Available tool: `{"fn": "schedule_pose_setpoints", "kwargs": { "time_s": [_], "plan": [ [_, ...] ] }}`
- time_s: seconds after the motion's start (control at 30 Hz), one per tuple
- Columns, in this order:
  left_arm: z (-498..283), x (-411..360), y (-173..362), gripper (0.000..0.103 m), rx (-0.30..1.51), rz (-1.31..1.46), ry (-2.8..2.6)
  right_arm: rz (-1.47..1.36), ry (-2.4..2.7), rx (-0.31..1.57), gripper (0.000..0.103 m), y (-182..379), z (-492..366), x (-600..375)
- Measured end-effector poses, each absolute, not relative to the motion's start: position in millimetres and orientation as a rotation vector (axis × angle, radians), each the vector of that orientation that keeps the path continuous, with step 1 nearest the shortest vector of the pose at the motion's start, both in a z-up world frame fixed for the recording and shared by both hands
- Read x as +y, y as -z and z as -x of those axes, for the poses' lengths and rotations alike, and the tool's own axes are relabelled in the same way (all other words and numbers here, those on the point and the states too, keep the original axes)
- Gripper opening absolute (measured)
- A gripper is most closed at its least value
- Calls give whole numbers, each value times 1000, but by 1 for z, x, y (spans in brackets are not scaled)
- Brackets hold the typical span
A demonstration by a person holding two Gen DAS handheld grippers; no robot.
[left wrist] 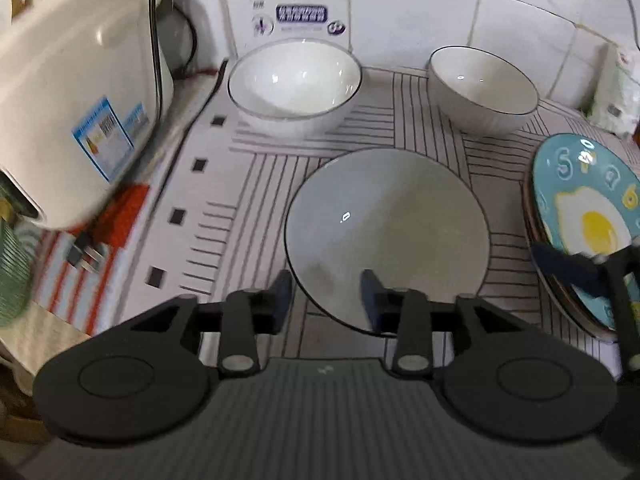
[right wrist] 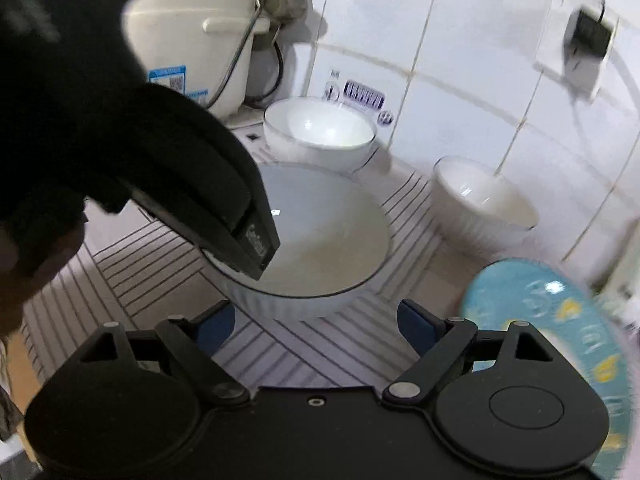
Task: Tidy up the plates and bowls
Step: 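Move both grippers to the nearest white bowl and grip its rim, then lift the white bowl with both grippers and carry it over another bowl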
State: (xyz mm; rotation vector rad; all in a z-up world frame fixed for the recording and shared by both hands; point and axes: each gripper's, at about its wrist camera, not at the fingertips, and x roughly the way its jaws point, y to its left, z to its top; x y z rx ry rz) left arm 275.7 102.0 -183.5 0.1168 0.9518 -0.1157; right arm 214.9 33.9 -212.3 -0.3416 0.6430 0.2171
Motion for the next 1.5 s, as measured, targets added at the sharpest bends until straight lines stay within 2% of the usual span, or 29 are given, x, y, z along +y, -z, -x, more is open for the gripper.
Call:
{"fn": "schedule_pose_setpoints", "kwargs": {
  "time_s": [0.3, 0.43, 0.63, 0.8, 0.87, 1.13, 1.5],
  "plan": [
    [-254, 98, 127, 44, 904, -79, 159, 107, -169, 561, 91, 154, -190, -46],
    [-244, 91, 107, 44, 877, -85, 156, -20, -109, 521, 87, 136, -189, -77],
    [-234, 89, 92, 44, 850, -52, 133, -189, -143, 544, 87, 122, -184, -119],
    [-244, 92, 100, 44, 849, -6, 107, -170, -130, 510, 87, 119, -194, -135],
    [-253, 94, 106, 44, 853, 30, 116, -191, -128, 508, 83, 121, -203, -143],
    [-312, 97, 138, 45, 902, 306, 226, -368, -242, 532, 79, 148, -249, -157],
    [-386, 59, 159, 44, 921, 202, 274, -446, -139, 607, 77, 177, -317, -150]
  ]
}}
